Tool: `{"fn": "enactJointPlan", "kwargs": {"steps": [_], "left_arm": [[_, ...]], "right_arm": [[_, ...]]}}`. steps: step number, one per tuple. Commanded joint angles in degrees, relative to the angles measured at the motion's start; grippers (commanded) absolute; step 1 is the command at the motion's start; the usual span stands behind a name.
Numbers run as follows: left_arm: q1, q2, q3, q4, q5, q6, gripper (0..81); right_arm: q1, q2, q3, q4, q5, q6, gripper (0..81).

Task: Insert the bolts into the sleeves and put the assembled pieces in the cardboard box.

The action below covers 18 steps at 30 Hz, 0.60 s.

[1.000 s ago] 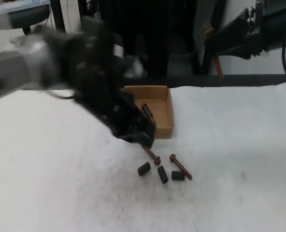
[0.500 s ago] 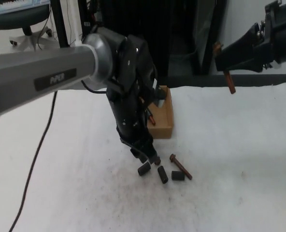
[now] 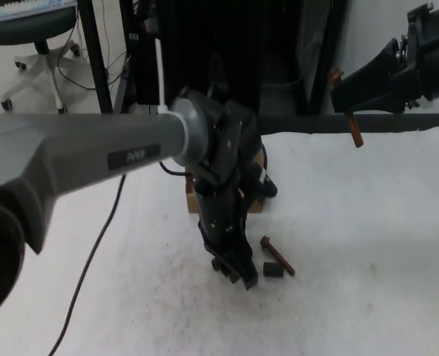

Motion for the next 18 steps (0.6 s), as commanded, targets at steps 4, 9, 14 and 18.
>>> {"fn": "enactJointPlan", "kwargs": {"steps": [4,9,14,18], "left_arm": [[-0.1,0.0,-0.5,0.8,-4.2,1.4,49.0],[-0.1,0.0,-0.5,0.8,-4.8,2.4,49.0],[0.0,0.0,-0.5,-0.2,-4.8,2.4,49.0],[0.0,0.0,-0.5,-1.2,-4.8,2.4,48.2]], "right_arm": [[-0.2,-0.8,-0.3,0.6,-0.4,-0.4,0.8],[-0.2,-0.8,-0.3,1.2,-0.4,-0.4,0.8],[-0.2,-0.8,-0.3,1.5,-0.4,-0.4,0.8],[-0.2,-0.8,-0.3,1.4,-0.6,-0.4,0.8]]}}
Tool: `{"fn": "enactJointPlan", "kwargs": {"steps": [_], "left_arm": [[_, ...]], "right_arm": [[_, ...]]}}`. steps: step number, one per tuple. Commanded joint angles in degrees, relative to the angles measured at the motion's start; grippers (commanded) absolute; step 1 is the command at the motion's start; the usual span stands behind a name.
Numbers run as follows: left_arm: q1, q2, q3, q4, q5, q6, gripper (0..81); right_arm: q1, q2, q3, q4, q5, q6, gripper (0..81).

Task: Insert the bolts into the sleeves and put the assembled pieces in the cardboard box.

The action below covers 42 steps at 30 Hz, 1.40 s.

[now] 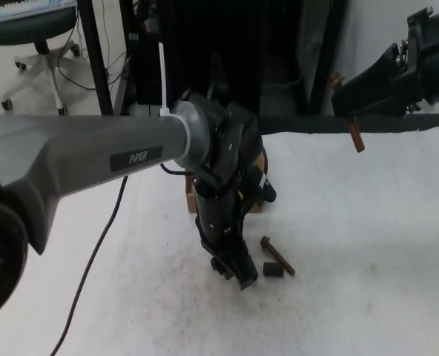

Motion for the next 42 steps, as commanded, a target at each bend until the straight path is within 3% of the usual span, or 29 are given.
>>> {"fn": "enactJointPlan", "kwargs": {"steps": [1,19,21,25,27,30,33,39,42], "left_arm": [[0.0,-0.2,-0.5,-0.6,-1.0,0.6,48.2],[0.0,3.9,-0.5,2.8,0.3,0.9,47.1],[0.0,3.9,-0.5,2.3,0.3,1.3,37.6],[0.0,3.9,-0.5,0.4,0.3,1.7,9.2],[0.0,3.9,-0.5,-0.9,0.3,1.7,2.0],[0.1,3.9,-0.5,-1.8,0.3,1.7,2.9],[0.1,3.9,-0.5,-2.1,0.3,1.7,9.1],[0.1,3.9,-0.5,-2.2,0.9,1.7,41.4],[0.1,3.9,-0.5,-2.4,0.9,1.7,43.8]], "right_arm": [[-0.2,-0.8,-0.3,0.2,-0.6,-0.3,0.8],[-0.2,-0.8,-0.3,0.2,-0.6,-0.3,0.8],[-0.2,-0.8,-0.3,0.2,-0.6,-0.3,0.8],[-0.2,-0.8,-0.3,0.9,-0.6,-0.3,0.8],[-0.2,-0.8,-0.3,1.6,-0.6,-0.8,0.8],[-0.2,-0.8,-0.3,2.5,-0.6,-1.6,0.8],[-0.2,-0.8,-0.3,3.1,-0.6,-2.1,0.8],[-0.2,-0.8,-0.3,3.1,-0.6,-2.6,0.8],[-0.2,-0.8,-0.3,3.1,-0.6,-2.6,0.8]]}}
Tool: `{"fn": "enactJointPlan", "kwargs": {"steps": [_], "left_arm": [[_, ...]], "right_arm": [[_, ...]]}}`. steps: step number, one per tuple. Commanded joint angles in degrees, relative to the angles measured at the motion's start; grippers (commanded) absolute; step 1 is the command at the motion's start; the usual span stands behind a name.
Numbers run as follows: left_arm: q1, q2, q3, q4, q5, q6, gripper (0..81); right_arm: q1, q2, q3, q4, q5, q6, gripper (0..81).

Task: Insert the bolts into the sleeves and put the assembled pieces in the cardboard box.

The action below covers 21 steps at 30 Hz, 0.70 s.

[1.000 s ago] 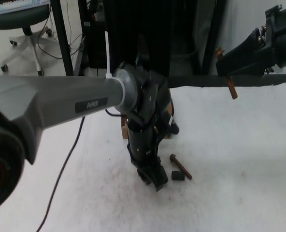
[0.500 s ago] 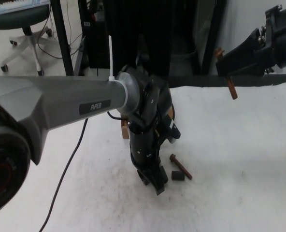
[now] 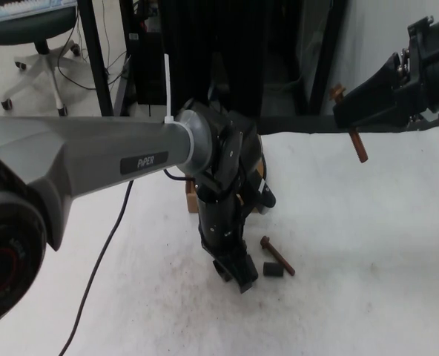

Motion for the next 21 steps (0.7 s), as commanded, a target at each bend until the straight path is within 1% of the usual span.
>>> {"fn": "enactJointPlan", "kwargs": {"steps": [1,11,16,21], "left_arm": [[-0.1,1.1,0.2,-1.8,-0.4,0.2,43.8],[-0.1,1.1,0.2,-2.3,0.2,0.2,43.6],[-0.1,1.1,0.2,-1.3,1.7,0.2,37.8],[-0.1,1.1,0.2,-1.2,1.7,0.2,37.4]], "right_arm": [[-0.2,-0.8,-0.3,0.2,-0.6,-0.6,0.8],[-0.2,-0.8,-0.3,0.2,-0.6,-0.7,0.8],[-0.2,-0.8,-0.3,0.2,-0.6,-1.1,0.8],[-0.2,-0.8,-0.3,0.2,-0.6,-1.1,0.8]]}}
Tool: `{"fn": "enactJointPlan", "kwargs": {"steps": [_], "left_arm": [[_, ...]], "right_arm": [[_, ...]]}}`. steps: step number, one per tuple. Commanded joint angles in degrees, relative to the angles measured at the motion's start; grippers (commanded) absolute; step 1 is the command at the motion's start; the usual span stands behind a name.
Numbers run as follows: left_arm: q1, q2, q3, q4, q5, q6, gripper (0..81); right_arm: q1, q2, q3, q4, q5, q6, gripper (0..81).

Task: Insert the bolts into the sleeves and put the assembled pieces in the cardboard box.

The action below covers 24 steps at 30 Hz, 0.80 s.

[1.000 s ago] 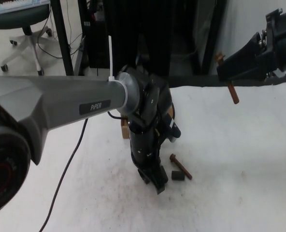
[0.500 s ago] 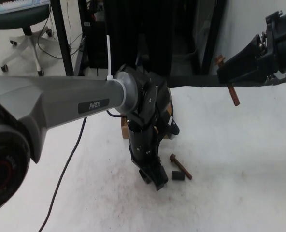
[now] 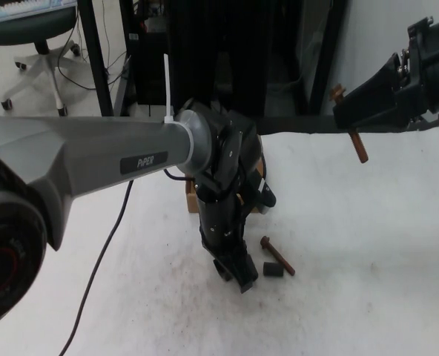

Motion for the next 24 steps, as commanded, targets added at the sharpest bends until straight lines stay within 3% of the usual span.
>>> {"fn": "enactJointPlan", "kwargs": {"steps": [1,4,8,14,20,24], "left_arm": [[-0.1,1.1,0.2,-0.8,0.8,0.0,37.4],[-0.1,1.1,0.2,-0.8,0.8,0.0,30.6],[-0.1,1.1,0.2,-0.7,0.8,0.2,0.2],[1.1,0.3,0.6,-0.8,2.0,-2.0,0.3],[6.3,-7.4,4.7,-3.3,17.3,-10.6,0.3],[9.4,-18.6,12.2,-11.0,23.6,-13.8,0.3]], "right_arm": [[-0.2,-0.8,-0.3,0.0,-0.6,-0.4,0.8],[-0.2,-0.8,-0.3,0.0,-0.6,-0.4,0.8],[-0.2,-0.8,-0.3,0.2,-0.2,-1.4,0.8],[-0.2,-0.8,-0.3,-0.8,3.3,-2.5,0.8],[-0.2,-0.8,-0.1,-8.0,0.1,0.2,0.8],[-0.3,-0.8,-0.1,-13.3,-2.2,4.0,0.8]]}}
